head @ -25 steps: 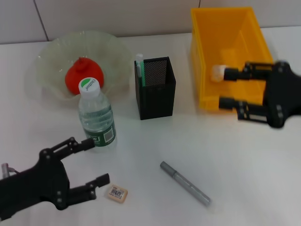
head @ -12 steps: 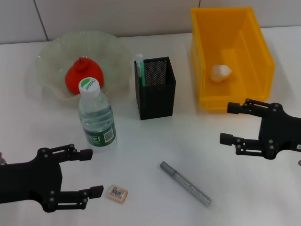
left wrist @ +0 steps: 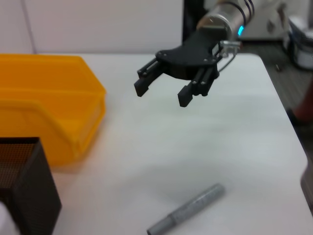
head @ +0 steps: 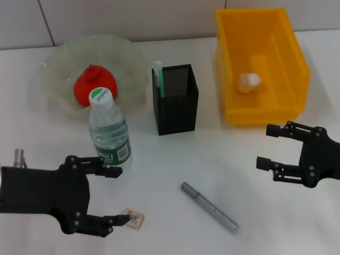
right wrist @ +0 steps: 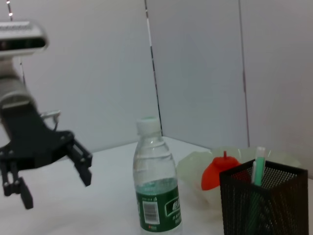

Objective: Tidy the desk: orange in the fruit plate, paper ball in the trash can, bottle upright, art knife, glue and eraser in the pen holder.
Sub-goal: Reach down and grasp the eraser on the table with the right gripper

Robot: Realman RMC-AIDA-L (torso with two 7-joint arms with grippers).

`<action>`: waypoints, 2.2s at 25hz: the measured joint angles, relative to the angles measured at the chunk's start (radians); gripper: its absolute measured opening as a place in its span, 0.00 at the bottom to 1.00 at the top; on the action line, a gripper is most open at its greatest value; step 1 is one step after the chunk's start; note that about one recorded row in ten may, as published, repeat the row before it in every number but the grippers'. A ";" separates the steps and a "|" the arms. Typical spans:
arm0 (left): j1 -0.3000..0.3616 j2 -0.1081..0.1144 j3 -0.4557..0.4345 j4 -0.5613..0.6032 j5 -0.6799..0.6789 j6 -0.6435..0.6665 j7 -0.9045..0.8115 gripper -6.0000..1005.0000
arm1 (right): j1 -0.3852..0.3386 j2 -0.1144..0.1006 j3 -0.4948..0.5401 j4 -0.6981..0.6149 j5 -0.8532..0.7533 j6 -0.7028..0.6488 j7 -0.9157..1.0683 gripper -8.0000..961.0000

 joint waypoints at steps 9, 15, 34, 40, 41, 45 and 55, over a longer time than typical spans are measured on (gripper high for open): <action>-0.160 -0.003 0.181 0.119 0.244 0.012 -0.131 0.75 | -0.018 0.008 0.002 0.027 -0.010 -0.011 -0.035 0.83; -0.246 -0.003 0.261 0.154 0.329 0.038 -0.210 0.75 | -0.020 0.016 0.003 0.032 -0.018 -0.015 -0.036 0.83; -0.443 -0.011 0.525 0.108 0.545 0.013 -0.251 0.75 | -0.025 0.029 -0.004 0.037 -0.065 -0.009 -0.047 0.83; -0.496 -0.011 0.608 0.026 0.571 -0.016 -0.254 0.75 | -0.009 0.033 -0.014 0.037 -0.135 -0.025 -0.053 0.82; -0.498 -0.011 0.611 0.025 0.571 -0.016 -0.254 0.75 | -0.006 0.033 -0.014 0.036 -0.141 -0.028 -0.052 0.82; -0.508 -0.011 0.622 0.022 0.575 -0.019 -0.254 0.75 | -0.002 0.034 -0.009 0.034 -0.149 -0.029 -0.044 0.82; -0.541 -0.011 0.673 -0.035 0.599 -0.065 -0.239 0.75 | -0.013 0.035 -0.004 0.038 -0.150 -0.032 -0.042 0.82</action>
